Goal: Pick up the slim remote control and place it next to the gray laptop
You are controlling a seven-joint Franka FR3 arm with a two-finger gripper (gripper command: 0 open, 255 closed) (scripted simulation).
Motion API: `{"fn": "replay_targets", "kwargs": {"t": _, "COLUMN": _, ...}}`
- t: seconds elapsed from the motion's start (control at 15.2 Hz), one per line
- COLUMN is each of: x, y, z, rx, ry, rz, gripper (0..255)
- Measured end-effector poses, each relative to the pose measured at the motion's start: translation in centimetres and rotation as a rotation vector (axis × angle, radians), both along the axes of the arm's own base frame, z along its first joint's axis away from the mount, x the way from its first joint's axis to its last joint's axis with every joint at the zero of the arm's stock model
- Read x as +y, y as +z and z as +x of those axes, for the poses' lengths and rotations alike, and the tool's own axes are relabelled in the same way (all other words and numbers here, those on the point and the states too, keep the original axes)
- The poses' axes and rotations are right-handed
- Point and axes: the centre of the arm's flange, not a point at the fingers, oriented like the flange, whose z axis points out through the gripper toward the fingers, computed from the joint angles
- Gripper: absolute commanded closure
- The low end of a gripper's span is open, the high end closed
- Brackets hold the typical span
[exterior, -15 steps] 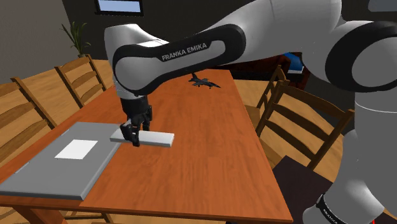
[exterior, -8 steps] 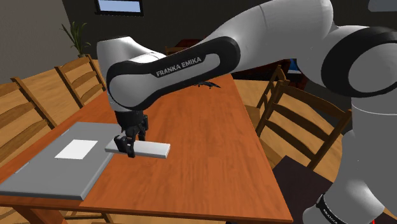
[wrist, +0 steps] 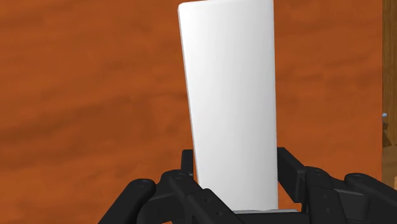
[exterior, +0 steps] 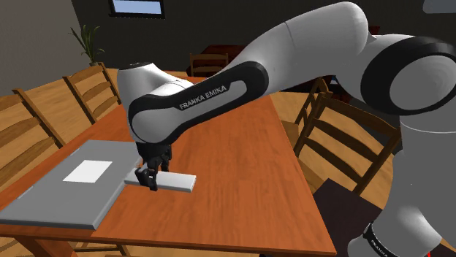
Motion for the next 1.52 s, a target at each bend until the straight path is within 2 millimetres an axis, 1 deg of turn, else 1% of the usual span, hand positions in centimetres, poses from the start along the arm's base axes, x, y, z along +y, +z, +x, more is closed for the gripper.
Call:
{"fn": "replay_targets", "kwargs": {"t": 0.13, "x": 0.1, "y": -1.1, "z": 0.0, "rx": 0.000, "ry": 0.000, "rz": 0.000, "gripper": 255}}
{"fn": "replay_targets", "kwargs": {"t": 0.2, "x": 0.1, "y": -2.0, "z": 0.0, "rx": 0.000, "ry": 0.000, "rz": 0.000, "gripper": 255}}
{"fn": "replay_targets", "kwargs": {"t": 0.26, "x": 0.1, "y": -2.4, "z": 0.1, "rx": 0.001, "ry": 0.000, "rz": 0.000, "gripper": 255}}
{"fn": "replay_targets", "kwargs": {"t": 0.66, "x": 0.0, "y": -2.7, "z": 0.0, "rx": 0.000, "ry": 0.000, "rz": 0.000, "gripper": 255}}
{"fn": "replay_targets", "kwargs": {"t": 0.73, "x": 0.0, "y": -2.7, "z": 0.0, "rx": 0.000, "ry": 0.000, "rz": 0.000, "gripper": 0}}
{"fn": "replay_targets", "kwargs": {"t": 1.12, "x": 0.0, "y": -2.6, "z": 0.0, "rx": -0.001, "ry": 0.000, "rz": 0.001, "gripper": 0}}
{"fn": "replay_targets", "kwargs": {"t": 1.19, "x": 0.1, "y": -2.1, "z": 0.1, "rx": -0.001, "ry": 0.000, "rz": 0.001, "gripper": 0}}
{"fn": "replay_targets", "kwargs": {"t": 1.25, "x": 0.2, "y": -0.9, "z": 0.3, "rx": -0.001, "ry": 0.000, "rz": 0.001, "gripper": 0}}
{"fn": "replay_targets", "kwargs": {"t": 1.39, "x": -0.1, "y": 1.3, "z": 0.1, "rx": -0.002, "ry": 0.000, "rz": 0.001, "gripper": 0}}
{"fn": "replay_targets", "kwargs": {"t": 1.52, "x": 0.0, "y": 2.1, "z": 0.1, "rx": -0.002, "ry": 0.000, "rz": 0.001, "gripper": 0}}
